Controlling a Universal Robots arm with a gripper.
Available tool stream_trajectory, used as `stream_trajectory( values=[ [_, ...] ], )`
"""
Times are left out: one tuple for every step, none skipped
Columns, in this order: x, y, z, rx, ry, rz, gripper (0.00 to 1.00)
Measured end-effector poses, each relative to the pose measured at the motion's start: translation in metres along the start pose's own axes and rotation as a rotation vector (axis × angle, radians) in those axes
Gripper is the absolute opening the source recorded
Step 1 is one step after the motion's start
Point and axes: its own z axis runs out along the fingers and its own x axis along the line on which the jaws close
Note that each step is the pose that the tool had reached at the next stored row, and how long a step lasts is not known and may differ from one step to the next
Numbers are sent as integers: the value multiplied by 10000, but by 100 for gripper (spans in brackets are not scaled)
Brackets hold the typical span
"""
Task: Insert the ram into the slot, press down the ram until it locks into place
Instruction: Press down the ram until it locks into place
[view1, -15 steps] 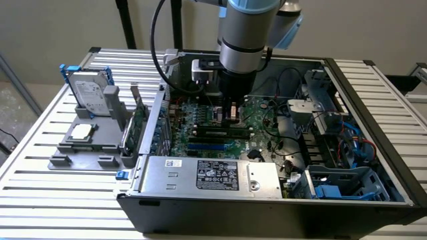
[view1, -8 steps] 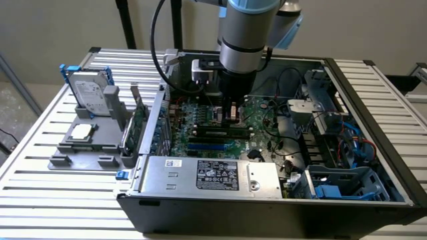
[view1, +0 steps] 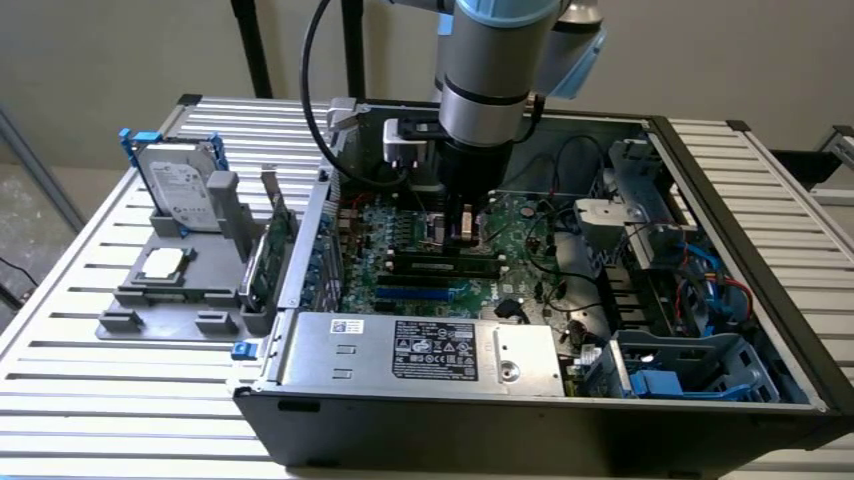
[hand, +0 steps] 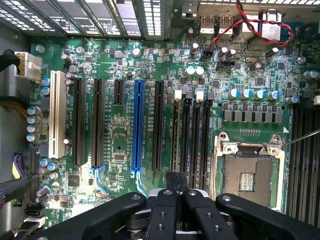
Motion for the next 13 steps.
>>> stream_trajectory(
  values=[
    [0,0,3,1,-1,0,11],
    [0,-1,11,4,-3,0,11],
    [0,-1,20,18,-3,-1,11],
    [0,-1,31,40,-6,0,11],
    [-1,-2,44,59,-8,0,11],
    [-1,-3,58,75,-10,-1,11],
    [-1,-4,74,89,-10,-1,11],
    [-1,-5,93,103,-9,0,11],
    [-1,-5,110,112,-5,0,11],
    [0,-5,124,114,5,0,11],
    [-1,-6,143,121,-1,0,11],
    [1,-6,159,127,7,1,11],
    [1,-7,175,132,10,1,11]
  ],
)
